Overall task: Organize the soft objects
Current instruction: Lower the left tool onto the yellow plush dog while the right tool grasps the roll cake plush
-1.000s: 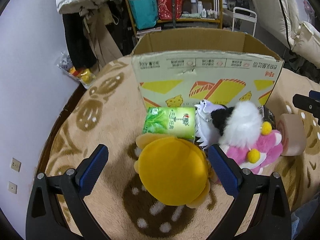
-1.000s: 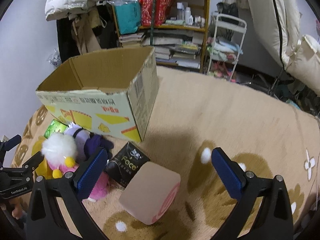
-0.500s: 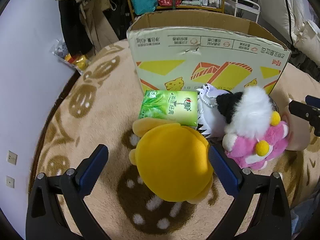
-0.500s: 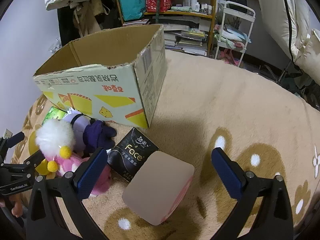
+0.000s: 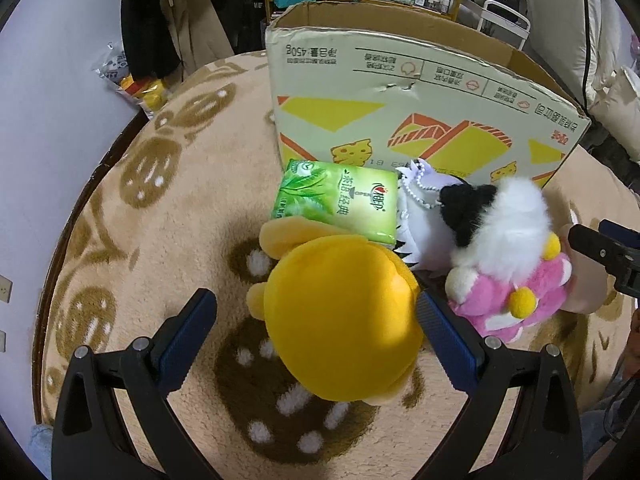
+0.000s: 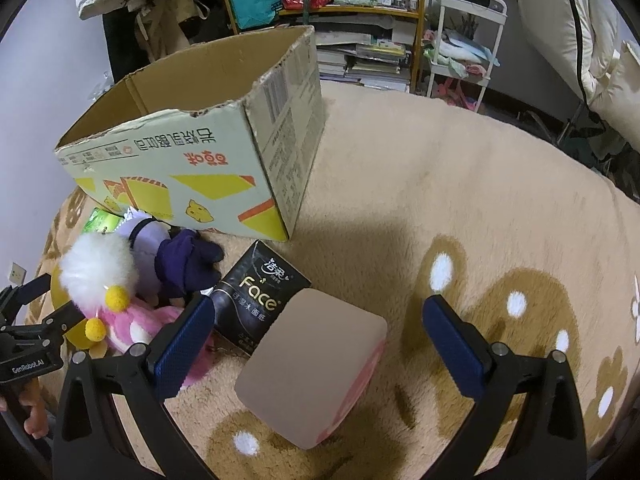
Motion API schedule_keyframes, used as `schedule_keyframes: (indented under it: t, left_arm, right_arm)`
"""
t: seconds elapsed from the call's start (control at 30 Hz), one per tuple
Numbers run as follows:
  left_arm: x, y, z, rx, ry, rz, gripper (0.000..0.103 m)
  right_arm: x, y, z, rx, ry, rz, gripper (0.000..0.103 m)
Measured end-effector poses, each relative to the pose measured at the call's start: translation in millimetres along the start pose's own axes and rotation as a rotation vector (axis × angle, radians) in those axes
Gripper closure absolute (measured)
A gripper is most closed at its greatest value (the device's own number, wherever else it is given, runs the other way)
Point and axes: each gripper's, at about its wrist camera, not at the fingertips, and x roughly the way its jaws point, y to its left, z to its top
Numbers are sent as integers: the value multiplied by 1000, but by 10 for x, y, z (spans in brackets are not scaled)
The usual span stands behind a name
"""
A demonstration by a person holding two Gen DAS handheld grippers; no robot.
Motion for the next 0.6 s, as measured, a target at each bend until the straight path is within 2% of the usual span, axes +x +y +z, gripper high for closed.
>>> schedule_keyframes:
  t: [0.1,0.2,0.37,0.4,0.43,0.5,0.57,0.6]
  left_arm:
    - [41,-22,2,17,9,-32,4]
    - [113,-78,-27,42,32,-20,4]
    - [165,-69,-28,23,44,-22,4]
    - [179,-49,-26,14,47,-30,6]
    - [186,-32,-30,2,51,-44,16]
    - [231,-1,-36,-26,79,-80,24]
    - [240,5,-48,-35,83,-106,36]
    - [241,0,-49,-30,84,-106,36]
  right_arm:
    - [7,-18,4,10,12,6,0]
    - [23,-55,14,25,23,20,0]
    - [81,-80,-6,41,66,58,21]
    - [94,-75,-16,42,75,59,25]
    - [101,-63,-24,37,82,56,30]
    - [114,-63,-40,38,96,55,38]
    - [121,-92,-55,55,105,62,41]
    - [124,-104,-60,63,106,62,45]
